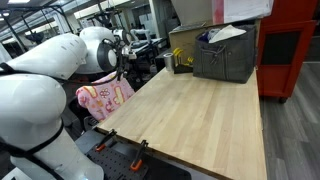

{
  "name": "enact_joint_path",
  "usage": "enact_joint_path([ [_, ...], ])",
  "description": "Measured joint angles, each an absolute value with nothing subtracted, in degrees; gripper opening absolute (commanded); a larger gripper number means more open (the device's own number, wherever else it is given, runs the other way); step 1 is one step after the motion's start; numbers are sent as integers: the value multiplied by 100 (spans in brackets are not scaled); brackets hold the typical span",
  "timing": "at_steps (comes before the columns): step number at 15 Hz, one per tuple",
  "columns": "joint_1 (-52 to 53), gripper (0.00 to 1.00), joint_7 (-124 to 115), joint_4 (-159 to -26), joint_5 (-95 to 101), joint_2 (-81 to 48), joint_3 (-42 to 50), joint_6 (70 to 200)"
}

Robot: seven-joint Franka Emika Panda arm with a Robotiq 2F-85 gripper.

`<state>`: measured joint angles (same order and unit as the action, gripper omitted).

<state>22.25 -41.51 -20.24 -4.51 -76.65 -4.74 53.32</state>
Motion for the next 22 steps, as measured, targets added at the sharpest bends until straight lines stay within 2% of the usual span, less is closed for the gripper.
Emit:
enact_joint_path([
  [10, 2293, 100, -2233, -2021, 983, -7470, 447, 5726],
  [20, 2250, 100, -2167, -2029, 989, -7471, 450, 5792],
  [22, 2219, 100, -2314, -2032, 990, -7476, 460, 6136],
])
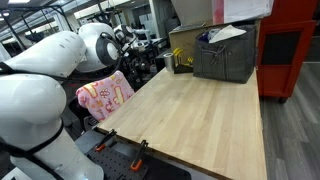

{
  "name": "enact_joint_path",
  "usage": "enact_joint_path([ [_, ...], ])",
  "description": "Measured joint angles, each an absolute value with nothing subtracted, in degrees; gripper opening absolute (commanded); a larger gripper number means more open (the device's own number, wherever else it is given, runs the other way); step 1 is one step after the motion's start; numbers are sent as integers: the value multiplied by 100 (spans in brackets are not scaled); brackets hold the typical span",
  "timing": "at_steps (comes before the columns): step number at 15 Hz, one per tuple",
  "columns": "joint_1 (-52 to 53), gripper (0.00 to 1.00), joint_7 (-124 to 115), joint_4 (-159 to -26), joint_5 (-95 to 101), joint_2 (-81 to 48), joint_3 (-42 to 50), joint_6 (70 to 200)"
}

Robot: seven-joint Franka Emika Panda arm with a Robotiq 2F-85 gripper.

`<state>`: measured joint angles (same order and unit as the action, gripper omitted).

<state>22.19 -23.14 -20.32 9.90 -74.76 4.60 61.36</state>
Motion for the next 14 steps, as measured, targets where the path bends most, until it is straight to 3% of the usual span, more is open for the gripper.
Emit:
enact_joint_path([
  [8, 1211, 100, -2359, -2017, 825, -7342, 481, 7993],
  [14, 749, 100, -2126, -2017, 531, -7086, 365, 8295],
])
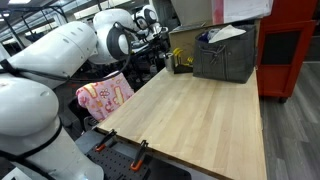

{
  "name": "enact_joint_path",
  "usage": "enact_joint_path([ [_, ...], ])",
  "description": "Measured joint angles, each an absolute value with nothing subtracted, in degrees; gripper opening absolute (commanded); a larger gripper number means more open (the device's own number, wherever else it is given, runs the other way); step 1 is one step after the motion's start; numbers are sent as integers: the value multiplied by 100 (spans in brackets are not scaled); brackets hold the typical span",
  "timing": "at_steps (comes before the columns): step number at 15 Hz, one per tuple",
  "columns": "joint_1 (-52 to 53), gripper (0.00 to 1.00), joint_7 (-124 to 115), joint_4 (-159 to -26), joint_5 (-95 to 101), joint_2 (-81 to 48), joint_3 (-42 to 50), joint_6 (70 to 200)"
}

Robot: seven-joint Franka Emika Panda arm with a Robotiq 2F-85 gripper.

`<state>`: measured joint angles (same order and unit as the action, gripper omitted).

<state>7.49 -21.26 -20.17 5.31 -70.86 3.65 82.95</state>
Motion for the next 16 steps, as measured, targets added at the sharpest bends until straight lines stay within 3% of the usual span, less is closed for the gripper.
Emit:
enact_joint_path([
  [16, 338, 100, -1711, -2036, 526, -6871, 321, 7532],
])
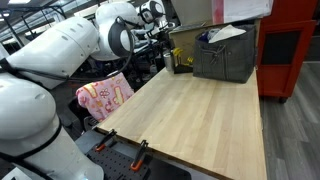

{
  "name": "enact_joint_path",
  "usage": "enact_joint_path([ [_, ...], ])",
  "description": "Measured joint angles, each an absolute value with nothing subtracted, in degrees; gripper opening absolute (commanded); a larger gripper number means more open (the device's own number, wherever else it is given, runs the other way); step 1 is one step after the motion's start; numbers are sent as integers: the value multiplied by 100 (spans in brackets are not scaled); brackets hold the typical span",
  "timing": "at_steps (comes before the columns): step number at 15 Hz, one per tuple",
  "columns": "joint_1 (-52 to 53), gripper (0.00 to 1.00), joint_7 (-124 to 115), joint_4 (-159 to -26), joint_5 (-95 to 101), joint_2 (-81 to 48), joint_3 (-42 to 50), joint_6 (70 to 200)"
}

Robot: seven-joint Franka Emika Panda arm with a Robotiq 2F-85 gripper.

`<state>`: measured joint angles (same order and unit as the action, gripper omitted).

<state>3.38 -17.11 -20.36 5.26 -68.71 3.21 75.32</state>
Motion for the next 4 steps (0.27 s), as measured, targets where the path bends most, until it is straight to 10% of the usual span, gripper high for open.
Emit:
enact_joint_path([
  [4, 256, 100, -1712, -2050, 521, -6880, 304, 7391],
])
